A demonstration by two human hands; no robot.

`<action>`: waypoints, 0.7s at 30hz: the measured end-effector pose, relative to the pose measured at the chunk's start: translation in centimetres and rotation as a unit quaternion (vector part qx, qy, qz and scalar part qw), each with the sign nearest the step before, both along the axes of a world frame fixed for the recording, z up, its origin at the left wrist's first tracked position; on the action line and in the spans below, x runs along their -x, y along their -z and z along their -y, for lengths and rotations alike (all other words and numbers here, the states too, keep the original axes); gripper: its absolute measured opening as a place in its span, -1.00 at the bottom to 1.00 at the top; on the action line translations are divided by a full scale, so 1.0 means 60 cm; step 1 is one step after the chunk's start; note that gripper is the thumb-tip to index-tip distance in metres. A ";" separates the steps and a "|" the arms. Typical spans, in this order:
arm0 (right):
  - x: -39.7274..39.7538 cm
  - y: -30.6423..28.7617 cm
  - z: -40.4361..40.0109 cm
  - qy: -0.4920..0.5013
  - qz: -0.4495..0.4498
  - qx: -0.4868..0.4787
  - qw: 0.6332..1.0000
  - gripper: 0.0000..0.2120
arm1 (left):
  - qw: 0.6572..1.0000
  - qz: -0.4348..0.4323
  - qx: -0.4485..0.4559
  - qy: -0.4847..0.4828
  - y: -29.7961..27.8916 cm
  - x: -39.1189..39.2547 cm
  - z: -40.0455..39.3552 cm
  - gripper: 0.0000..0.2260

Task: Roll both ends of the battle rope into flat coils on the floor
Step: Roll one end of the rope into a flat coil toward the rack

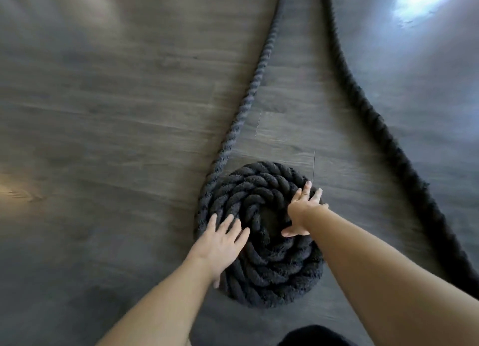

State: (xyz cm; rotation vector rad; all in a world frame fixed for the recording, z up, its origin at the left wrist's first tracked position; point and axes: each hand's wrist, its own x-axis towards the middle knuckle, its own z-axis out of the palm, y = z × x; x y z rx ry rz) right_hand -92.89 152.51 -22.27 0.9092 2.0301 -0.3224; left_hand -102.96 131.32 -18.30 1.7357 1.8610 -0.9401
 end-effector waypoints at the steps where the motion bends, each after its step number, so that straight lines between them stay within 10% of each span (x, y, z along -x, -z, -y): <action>1: 0.002 -0.002 -0.007 -0.014 -0.005 -0.001 1.000 0.26 | 1.000 -0.016 0.008 0.014 0.007 0.016 -0.004 0.32; 10: 0.026 -0.009 -0.039 -0.061 0.004 -0.019 0.998 0.23 | 0.984 -0.044 -0.089 0.149 0.071 0.021 -0.062 -0.29; 16: 0.022 -0.010 -0.036 -0.046 -0.015 -0.017 0.999 0.22 | 0.981 0.007 0.001 0.195 0.058 0.067 -0.089 0.45; 21: 0.011 -0.010 -0.026 0.038 -0.072 -0.002 0.997 0.21 | 0.982 0.050 0.002 0.182 0.066 0.080 -0.091 0.56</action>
